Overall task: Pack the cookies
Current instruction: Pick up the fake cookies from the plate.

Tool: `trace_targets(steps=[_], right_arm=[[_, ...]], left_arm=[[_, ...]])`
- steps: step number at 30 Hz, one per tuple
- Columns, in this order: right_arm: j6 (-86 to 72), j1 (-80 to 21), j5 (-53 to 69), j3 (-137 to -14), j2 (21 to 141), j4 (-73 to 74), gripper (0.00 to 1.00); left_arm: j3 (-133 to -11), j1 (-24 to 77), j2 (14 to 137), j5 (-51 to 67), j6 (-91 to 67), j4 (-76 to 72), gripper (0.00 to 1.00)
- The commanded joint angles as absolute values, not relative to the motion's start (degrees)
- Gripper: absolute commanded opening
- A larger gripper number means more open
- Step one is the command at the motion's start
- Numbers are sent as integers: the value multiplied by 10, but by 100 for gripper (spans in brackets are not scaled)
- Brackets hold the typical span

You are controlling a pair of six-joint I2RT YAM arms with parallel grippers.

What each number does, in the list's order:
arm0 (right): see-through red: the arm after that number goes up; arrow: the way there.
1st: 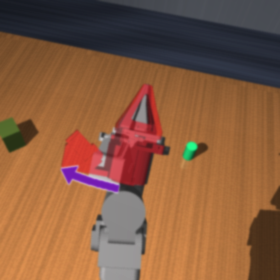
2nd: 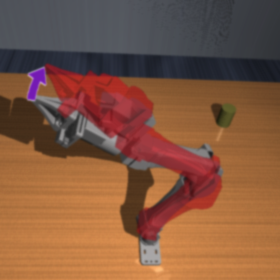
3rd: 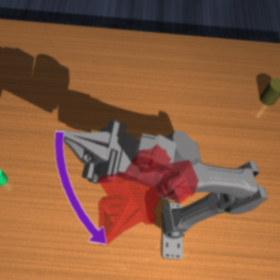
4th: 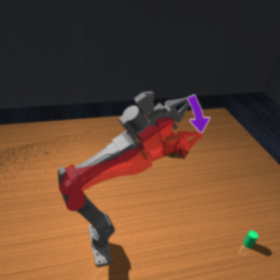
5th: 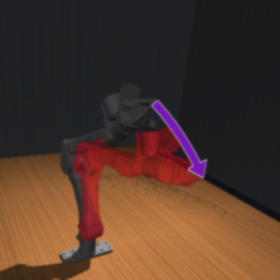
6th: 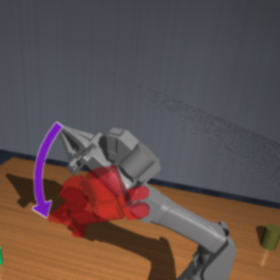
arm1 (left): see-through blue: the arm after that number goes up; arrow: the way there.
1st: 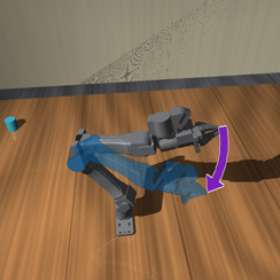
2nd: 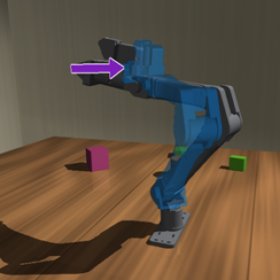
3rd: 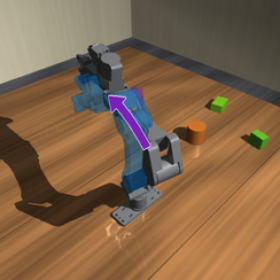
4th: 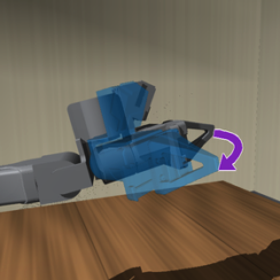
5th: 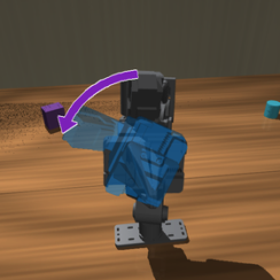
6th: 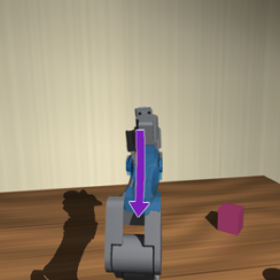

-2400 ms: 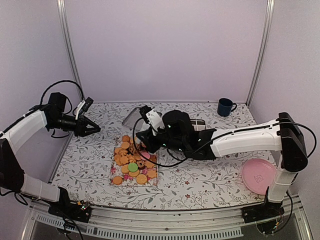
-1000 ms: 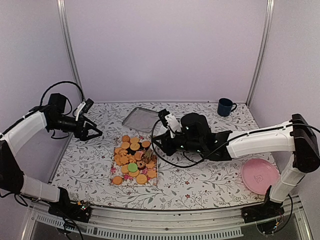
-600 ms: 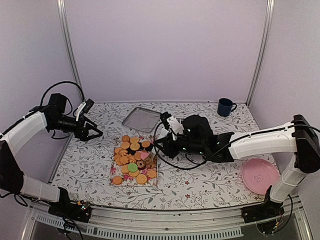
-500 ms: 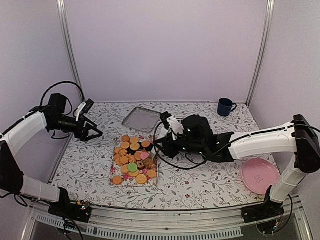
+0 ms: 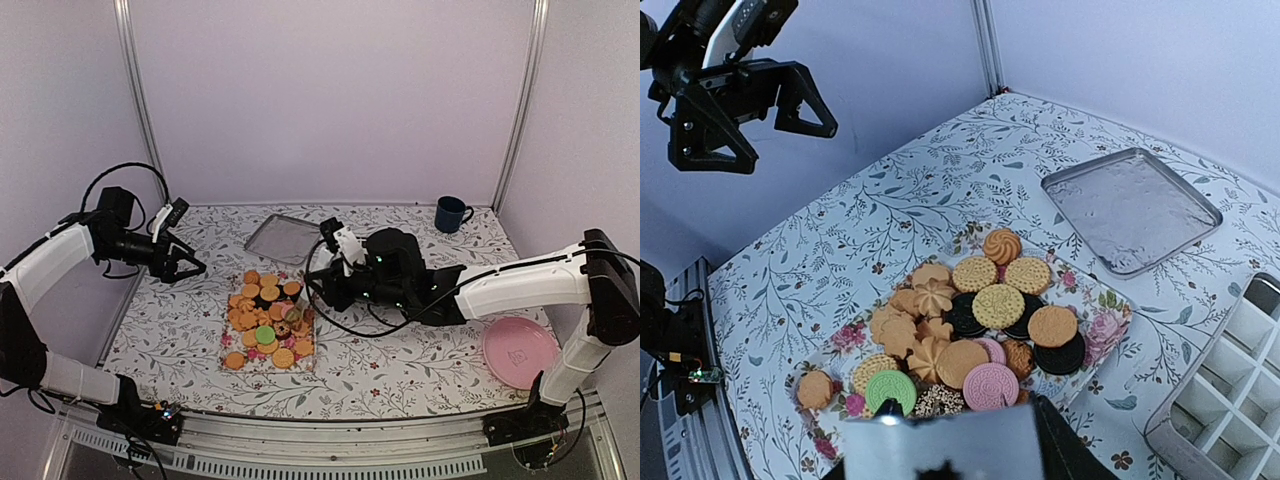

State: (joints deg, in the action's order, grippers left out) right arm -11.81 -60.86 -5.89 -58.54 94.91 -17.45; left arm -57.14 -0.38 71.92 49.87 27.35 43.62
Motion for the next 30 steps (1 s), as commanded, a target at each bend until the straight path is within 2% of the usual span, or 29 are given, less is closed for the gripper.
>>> trace_targets(steps=[1,16,19,22,23,28,30], right_arm=[[-114,-612,-80,-593,962,-234,39],[-126,-622,-58,-562,957,-223,39],[-134,-626,-54,-554,942,-213,33],[-147,-627,-56,-543,926,-209,16],[-152,-627,-58,-540,921,-209,13],[-165,-627,-64,-537,913,-208,0],[-175,-627,-61,-537,909,-209,0]], left_arm=[[-573,2,713,501,268,431,99],[-590,10,714,496,262,436,99],[-592,10,713,494,261,436,99],[-595,11,712,494,262,436,99],[-595,11,711,494,263,435,99],[-594,12,712,493,265,433,99],[-594,12,712,495,265,433,99]])
